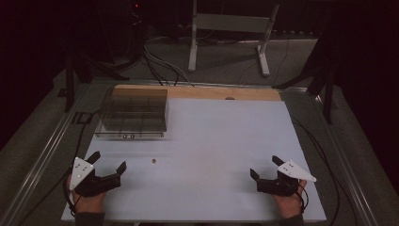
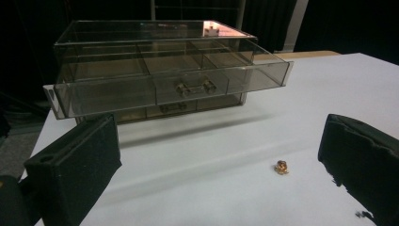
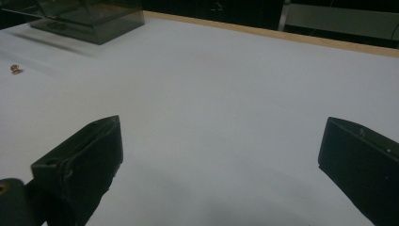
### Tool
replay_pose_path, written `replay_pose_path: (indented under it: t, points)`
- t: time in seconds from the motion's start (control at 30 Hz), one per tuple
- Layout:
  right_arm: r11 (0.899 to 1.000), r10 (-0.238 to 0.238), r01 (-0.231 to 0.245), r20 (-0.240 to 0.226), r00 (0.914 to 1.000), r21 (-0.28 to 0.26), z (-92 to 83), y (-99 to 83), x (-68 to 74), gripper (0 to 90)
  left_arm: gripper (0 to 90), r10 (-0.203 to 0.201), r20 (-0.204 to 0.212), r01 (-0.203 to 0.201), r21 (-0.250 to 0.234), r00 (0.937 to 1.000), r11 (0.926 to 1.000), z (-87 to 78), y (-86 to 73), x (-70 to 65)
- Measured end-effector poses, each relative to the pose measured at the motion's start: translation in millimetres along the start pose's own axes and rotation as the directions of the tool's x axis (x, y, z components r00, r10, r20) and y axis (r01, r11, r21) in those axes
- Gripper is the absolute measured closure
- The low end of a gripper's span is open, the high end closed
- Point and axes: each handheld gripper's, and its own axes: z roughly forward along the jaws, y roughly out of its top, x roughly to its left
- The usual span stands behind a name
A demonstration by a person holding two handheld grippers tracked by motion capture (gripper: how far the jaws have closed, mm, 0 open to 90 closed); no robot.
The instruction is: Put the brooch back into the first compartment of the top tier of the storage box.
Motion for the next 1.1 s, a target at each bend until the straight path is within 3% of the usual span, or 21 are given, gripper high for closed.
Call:
replay_pose_path:
  t: [0.43, 0.9, 1.1]
  points:
    - [1.0, -0.022, 0.022, 0.017, 0.9996, -0.007, -1.2, 0.2, 3.8, 1.0, 0.3, 0.01, -0.008, -0.01, -0.031, 0.9999, 0.9995, -4.2, -1.1, 5.8]
    - [1.0, -0.012, 0.013, 0.045, 0.9989, -0.01, -4.6, -2.5, 2.5, 1.0, 0.4, 0.032, -0.009, -0.032, 0.073, 0.9994, 0.9968, 0.7, 10.8, 1.3]
    - [1.0, 0.002, -0.001, 0.049, 0.9988, -0.013, -5.4, -3.0, -1.0, 1.0, 0.8, 0.057, 0.022, -0.059, 0.103, 0.9982, 0.9929, 4.3, 15.1, -2.5]
